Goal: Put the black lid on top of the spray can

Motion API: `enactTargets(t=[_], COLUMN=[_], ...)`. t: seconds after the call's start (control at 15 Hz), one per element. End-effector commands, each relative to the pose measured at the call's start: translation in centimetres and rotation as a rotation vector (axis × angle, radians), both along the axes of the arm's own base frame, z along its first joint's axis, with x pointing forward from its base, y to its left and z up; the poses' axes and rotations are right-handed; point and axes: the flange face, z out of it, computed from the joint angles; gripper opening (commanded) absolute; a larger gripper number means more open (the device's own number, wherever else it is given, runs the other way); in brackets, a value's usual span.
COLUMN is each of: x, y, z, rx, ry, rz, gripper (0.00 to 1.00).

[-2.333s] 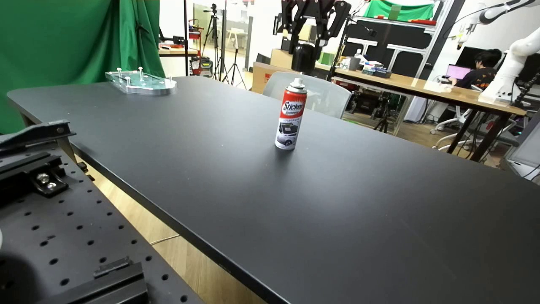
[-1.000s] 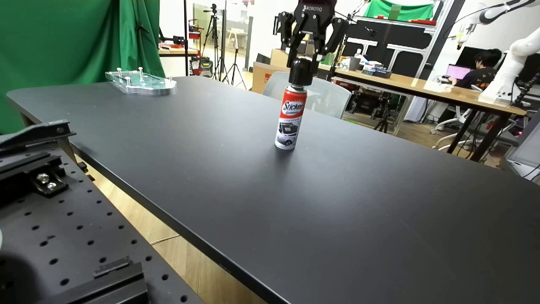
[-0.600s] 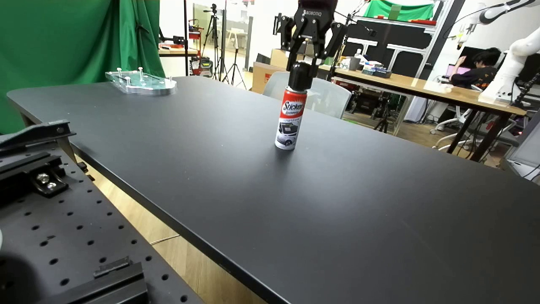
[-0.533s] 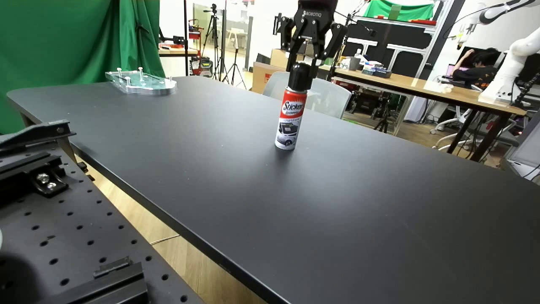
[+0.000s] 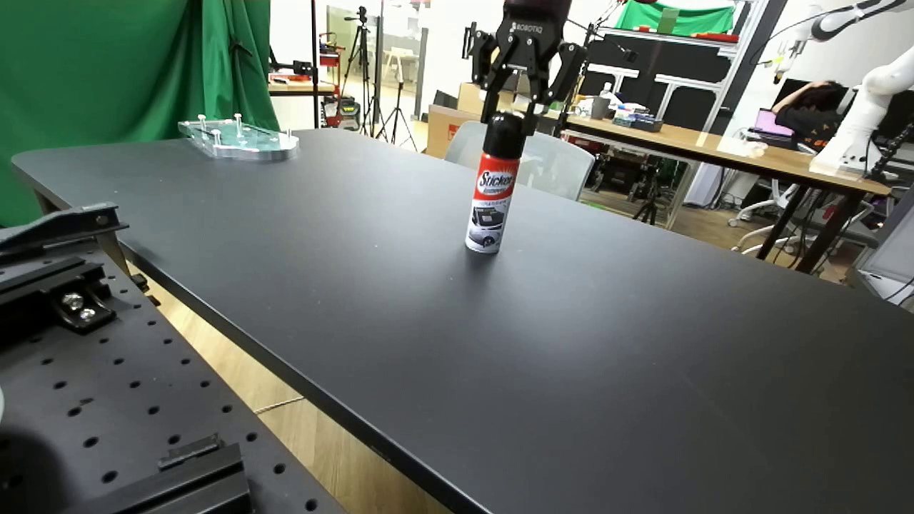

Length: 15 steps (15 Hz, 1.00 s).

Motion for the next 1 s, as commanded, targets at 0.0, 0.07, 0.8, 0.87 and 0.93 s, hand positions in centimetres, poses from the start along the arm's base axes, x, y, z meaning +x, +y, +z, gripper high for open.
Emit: enactTargets(t=[0.0,0.07,0.8,0.87,0.93], x=[0.6,0.6,-1.3,-1.8,-2.3], y=[0.2,0.2,1.8,2.1,2.4], z=[0.5,0.6,4.2,4.9,5.8], rx=[0.001,0.003,-0.006,-0.013,-0.025], ry=[0.015,0.015,-0.072,-0.09,-0.108], rz=[-0.016,-0.016,-0.009,0.01,0.022], gripper=[0.95,0.99,1.0,1.0,1.0])
